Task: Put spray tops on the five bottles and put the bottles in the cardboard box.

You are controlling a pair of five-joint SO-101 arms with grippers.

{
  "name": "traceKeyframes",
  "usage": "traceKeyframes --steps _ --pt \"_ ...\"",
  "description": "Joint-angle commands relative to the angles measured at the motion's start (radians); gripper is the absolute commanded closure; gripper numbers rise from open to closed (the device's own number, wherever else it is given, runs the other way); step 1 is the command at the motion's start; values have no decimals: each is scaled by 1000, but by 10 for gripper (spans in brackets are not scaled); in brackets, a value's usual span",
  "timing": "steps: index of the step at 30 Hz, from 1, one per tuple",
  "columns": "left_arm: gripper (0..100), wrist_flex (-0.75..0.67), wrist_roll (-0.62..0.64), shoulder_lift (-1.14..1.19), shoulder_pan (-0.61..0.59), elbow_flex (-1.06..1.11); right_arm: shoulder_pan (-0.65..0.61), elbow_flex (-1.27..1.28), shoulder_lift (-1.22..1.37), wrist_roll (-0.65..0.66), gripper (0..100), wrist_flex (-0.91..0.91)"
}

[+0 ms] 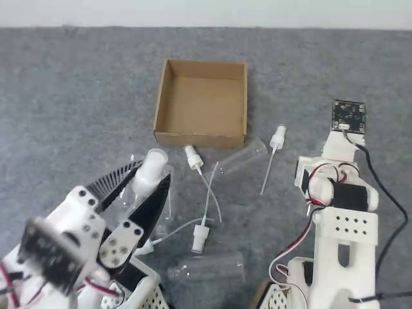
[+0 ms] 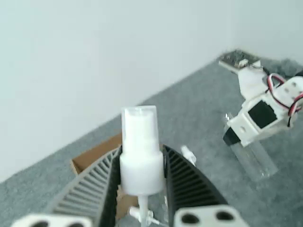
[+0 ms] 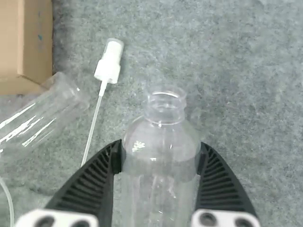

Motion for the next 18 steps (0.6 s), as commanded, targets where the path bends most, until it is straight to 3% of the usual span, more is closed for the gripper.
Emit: traceKeyframes --steps 1,4,12,18 --pt "989 -89 12 -51 -5 81 -33 -14 -38 2 887 -21" --pt "989 -138 12 -101 -35 147 -56 -12 -38 2 887 -21" --pt "989 -370 25 -262 -339 372 -151 5 -38 57 887 -22" --pt "989 -427 118 -394 -373 513 -157 5 -38 57 887 -22"
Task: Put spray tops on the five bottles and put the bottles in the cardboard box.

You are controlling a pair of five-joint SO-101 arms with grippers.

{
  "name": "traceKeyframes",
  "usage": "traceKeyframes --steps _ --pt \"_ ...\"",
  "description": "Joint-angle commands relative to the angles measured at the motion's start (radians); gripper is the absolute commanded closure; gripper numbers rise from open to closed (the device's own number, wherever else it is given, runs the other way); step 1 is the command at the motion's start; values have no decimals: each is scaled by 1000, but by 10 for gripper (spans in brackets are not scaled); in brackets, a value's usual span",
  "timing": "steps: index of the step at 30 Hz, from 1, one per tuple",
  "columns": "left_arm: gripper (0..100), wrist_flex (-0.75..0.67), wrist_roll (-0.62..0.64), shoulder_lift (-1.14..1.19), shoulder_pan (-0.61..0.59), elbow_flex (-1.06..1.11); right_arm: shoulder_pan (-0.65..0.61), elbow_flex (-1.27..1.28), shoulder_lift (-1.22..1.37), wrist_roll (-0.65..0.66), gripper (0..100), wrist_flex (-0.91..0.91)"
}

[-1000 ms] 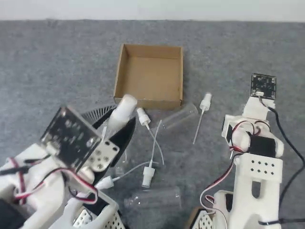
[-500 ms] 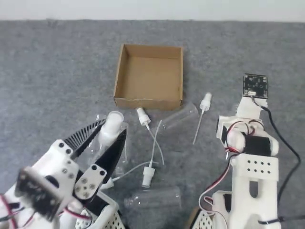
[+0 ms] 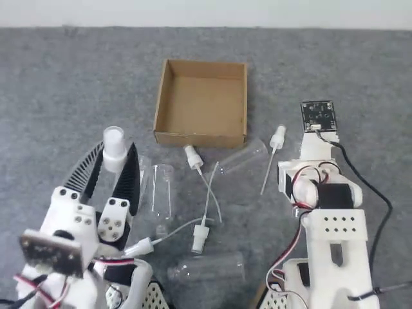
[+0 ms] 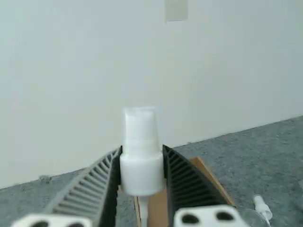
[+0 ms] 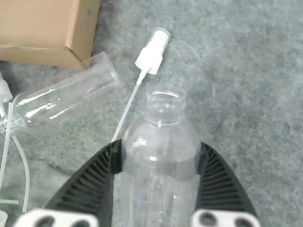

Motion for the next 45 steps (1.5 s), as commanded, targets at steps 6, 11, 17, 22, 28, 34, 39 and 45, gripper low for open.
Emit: traceKeyframes --steps 6,11,17,22,28,34,39,45 --pt "989 -120 130 -117 -15 96 -16 -17 -38 14 887 -22" --pt "989 -120 241 -112 -9 104 -16 -17 -38 15 887 -38" --pt "989 -140 391 -112 -9 105 -16 -17 -38 18 887 -35" --pt "989 -272 516 -112 -9 151 -18 8 -104 17 887 -42" --pt "989 -422 589 -112 -9 271 -104 114 -328 23 887 -42" --pt "989 -459 592 -112 -9 320 -143 215 -532 23 887 -42" --pt "989 -459 594 -112 -8 321 -205 281 -647 86 887 -51" --pt "989 -456 594 -112 -8 321 -269 434 -794 193 887 -147"
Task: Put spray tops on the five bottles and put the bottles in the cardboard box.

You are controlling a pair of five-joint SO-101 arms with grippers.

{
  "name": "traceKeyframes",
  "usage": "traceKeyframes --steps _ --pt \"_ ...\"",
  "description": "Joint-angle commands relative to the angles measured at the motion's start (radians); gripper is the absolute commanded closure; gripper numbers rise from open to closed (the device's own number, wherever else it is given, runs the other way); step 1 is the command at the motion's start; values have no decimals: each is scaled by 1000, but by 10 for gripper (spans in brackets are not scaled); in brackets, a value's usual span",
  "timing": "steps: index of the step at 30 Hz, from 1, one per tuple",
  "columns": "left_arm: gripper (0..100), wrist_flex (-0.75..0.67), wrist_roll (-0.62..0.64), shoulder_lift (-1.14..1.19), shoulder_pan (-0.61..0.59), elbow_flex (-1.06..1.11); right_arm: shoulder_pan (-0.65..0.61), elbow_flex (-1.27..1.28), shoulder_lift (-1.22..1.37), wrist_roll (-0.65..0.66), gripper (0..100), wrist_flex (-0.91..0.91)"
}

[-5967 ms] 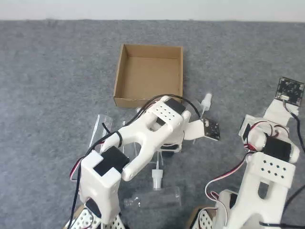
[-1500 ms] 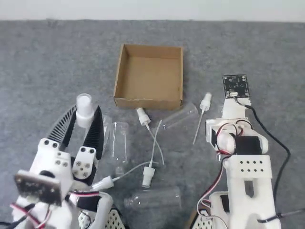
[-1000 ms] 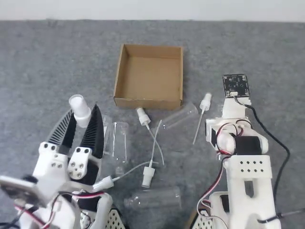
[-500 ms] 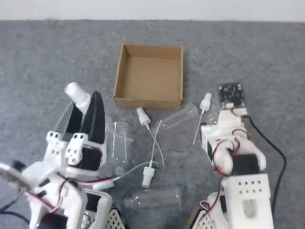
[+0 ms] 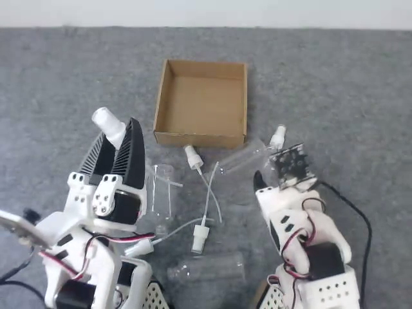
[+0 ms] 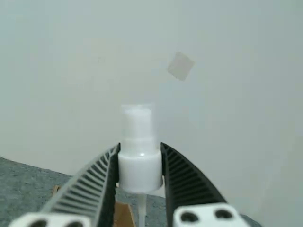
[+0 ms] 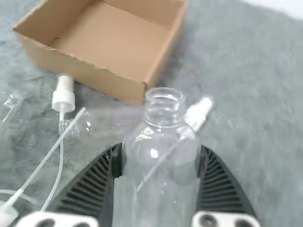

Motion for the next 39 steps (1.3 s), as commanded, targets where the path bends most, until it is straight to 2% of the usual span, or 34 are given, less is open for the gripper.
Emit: traceKeyframes --steps 1,6,11,15,30,39 --pt "989 -35 11 -15 5 -8 -36 38 -110 44 887 -61" --pt "989 -37 11 -15 5 -8 -97 109 -248 81 887 -54" --pt "989 -40 12 -15 5 -8 -133 121 -234 98 887 -62" --pt "989 -40 71 -15 2 -8 -179 124 -239 98 887 -56" --pt "989 -35 74 -15 -5 -8 -374 176 -240 98 887 -97" --pt "989 -38 74 -15 -5 41 -389 229 -240 98 887 -185"
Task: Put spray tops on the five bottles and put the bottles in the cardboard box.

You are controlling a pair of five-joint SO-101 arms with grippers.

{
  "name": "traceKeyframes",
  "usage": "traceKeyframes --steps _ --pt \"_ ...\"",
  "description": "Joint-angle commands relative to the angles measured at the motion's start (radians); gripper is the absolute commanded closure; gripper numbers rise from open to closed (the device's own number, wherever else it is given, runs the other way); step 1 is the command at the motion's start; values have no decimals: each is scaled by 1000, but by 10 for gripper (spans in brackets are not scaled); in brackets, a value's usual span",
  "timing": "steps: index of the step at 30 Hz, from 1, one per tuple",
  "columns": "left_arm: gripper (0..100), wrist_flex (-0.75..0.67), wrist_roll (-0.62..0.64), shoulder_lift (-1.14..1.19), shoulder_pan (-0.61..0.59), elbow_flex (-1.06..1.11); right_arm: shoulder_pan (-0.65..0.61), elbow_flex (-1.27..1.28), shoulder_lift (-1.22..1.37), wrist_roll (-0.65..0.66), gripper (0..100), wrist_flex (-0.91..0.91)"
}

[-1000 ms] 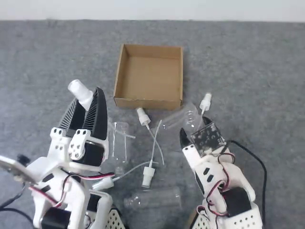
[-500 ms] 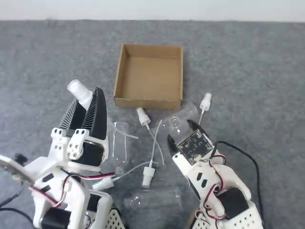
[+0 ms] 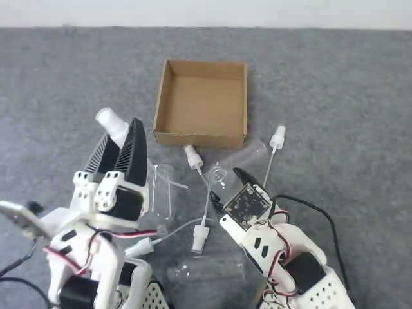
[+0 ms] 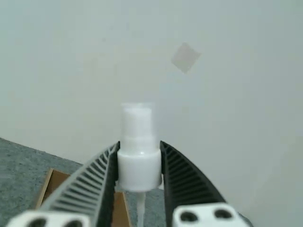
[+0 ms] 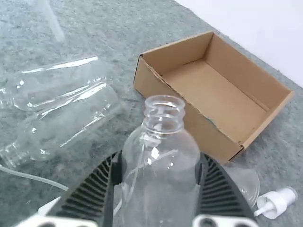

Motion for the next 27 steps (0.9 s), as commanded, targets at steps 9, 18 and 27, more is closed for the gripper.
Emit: traceKeyframes --steps 9,18,27 --pt "989 -38 12 -15 -5 -7 -107 31 -13 118 887 -33" --pt "989 -34 12 -15 -2 47 -186 55 -13 212 887 -33" --pt "989 -32 12 -15 3 104 -185 52 -13 212 887 -35"
